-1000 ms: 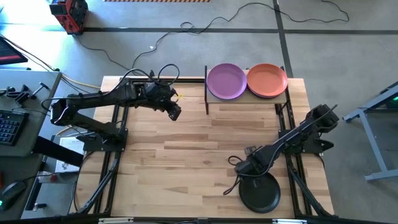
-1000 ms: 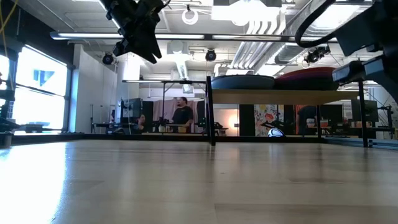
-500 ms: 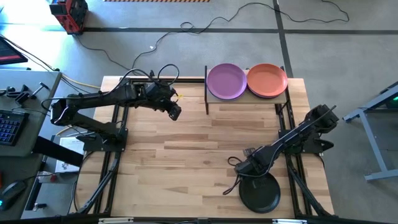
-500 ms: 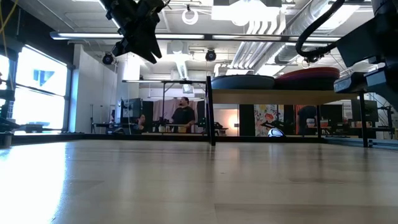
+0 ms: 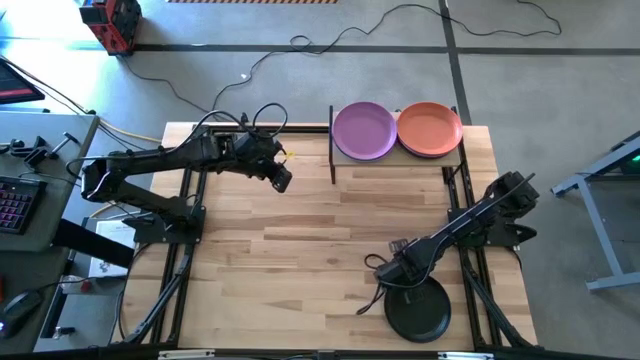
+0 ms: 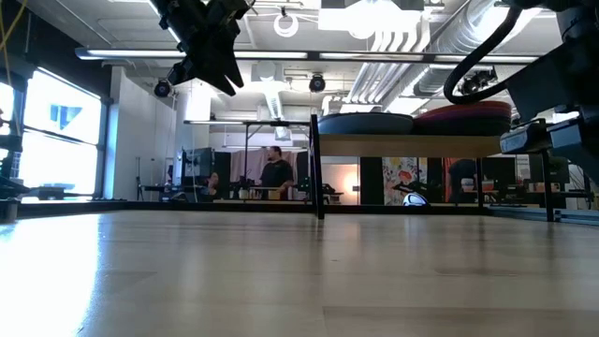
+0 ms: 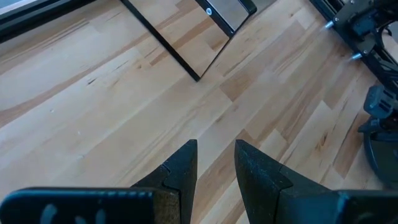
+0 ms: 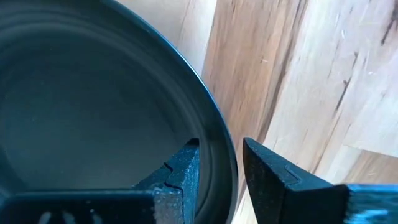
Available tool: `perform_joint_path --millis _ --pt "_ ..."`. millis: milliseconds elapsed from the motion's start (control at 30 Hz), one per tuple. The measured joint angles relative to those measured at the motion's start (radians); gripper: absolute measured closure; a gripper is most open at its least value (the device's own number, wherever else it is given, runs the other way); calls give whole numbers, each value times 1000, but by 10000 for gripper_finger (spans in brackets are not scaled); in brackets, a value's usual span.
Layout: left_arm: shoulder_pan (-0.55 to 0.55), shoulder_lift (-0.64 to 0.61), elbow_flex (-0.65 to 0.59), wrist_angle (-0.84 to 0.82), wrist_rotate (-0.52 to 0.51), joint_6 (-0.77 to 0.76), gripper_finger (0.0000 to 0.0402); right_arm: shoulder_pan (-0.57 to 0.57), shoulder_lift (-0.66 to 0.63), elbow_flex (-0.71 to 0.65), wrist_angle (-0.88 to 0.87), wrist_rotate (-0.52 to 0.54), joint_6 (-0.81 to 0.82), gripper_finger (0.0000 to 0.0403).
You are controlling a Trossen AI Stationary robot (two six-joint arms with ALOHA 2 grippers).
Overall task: Place and stack plates onto a shelf
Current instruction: Stack the black plate on top of the purple plate on the shelf
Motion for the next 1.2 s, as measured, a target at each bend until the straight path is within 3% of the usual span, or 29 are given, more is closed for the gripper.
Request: perform_joint_path --millis 100,333,667,867,1200 --pt "0 0 0 0 0 -8 304 0 0 0 -2 4 7 314" --pt "-1 0 0 0 0 -8 304 -1 -1 1 -7 13 29 395" --pt "0 0 0 0 1 86 304 -2 -28 3 -38 2 142 401" --pt "5 0 0 0 0 153 304 -2 -86 4 -53 15 290 403" --pt "6 0 0 0 -30 265 304 -2 -250 4 -88 192 597 402"
